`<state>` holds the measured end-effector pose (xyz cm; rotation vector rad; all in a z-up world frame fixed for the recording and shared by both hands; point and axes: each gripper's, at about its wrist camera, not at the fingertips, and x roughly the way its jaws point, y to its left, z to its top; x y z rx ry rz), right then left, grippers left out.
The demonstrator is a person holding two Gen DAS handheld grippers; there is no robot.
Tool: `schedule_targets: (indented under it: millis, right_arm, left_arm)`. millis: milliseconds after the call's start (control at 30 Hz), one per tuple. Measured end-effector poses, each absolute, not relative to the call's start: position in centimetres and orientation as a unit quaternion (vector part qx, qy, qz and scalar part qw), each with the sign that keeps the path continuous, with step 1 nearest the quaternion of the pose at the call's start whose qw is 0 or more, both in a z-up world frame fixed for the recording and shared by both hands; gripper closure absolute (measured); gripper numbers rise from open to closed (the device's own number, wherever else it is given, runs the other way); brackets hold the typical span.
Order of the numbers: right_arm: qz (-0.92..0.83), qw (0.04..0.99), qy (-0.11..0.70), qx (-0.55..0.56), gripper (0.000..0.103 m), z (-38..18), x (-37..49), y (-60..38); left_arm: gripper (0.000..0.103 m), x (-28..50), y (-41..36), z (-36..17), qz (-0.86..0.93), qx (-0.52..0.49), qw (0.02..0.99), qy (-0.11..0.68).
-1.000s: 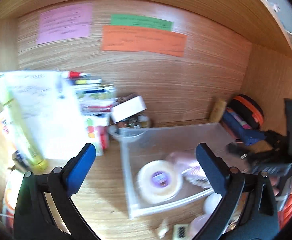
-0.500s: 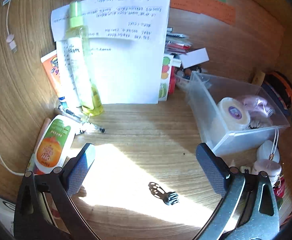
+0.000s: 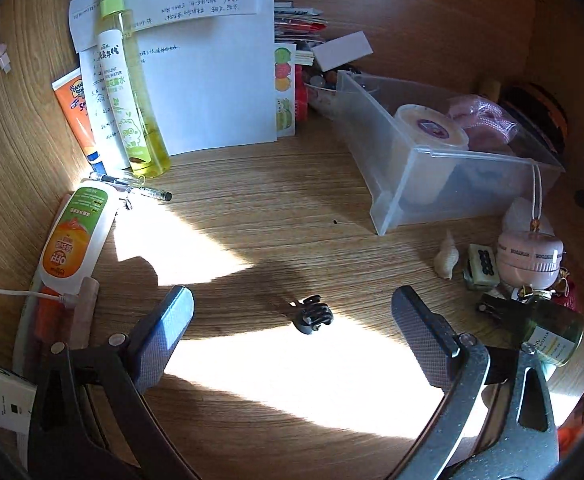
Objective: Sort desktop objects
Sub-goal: 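Move the left gripper to the black hair clip and close on it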
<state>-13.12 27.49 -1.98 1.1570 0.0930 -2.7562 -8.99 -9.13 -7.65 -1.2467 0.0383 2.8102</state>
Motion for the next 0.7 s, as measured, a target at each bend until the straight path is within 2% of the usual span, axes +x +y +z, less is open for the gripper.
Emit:
schedule_targets:
  millis: [67, 133, 200, 300, 467, 600, 700]
  right_arm:
    - [-0.918, 0.079, 0.031, 0.387, 0.004, -2.1, -12.7, 27.5]
    - [-0.916, 0.091, 0.025, 0.390, 0.004, -2.1, -12.4, 27.4]
    - [-0.913, 0.109, 0.020, 0.392, 0.004, -2.2, -12.1, 27.0]
    - [-0.909, 0.130, 0.023, 0.396, 0.004, -2.6, -11.8, 26.0]
    - [-0.891, 0.173, 0.024, 0.420, 0.004, -4.0, -12.0, 24.1]
    - [-0.880, 0.195, 0.048, 0.430, 0.006, -4.7, -12.1, 22.4]
    - [-0.874, 0.206, 0.070, 0.435, 0.009, -5.0, -12.2, 21.3]
  left_arm:
    - [0.002, -8.7, -8.8, -7.5, 0.917, -0.397, 0.035, 0.017]
    - [0.008, -8.5, -8.6, -7.4, 0.918, -0.394, 0.038, 0.021]
    - [0.022, -8.3, -8.4, -7.7, 0.915, -0.400, 0.046, 0.023]
    - [0.030, -8.0, -8.4, -7.9, 0.914, -0.402, 0.051, 0.026]
    - [0.036, -7.5, -8.6, -8.0, 0.915, -0.399, 0.050, 0.029]
    - [0.046, -7.6, -9.2, -8.0, 0.915, -0.400, 0.042, 0.022]
    - [0.046, -7.8, -9.4, -8.3, 0.912, -0.406, 0.049, 0.009]
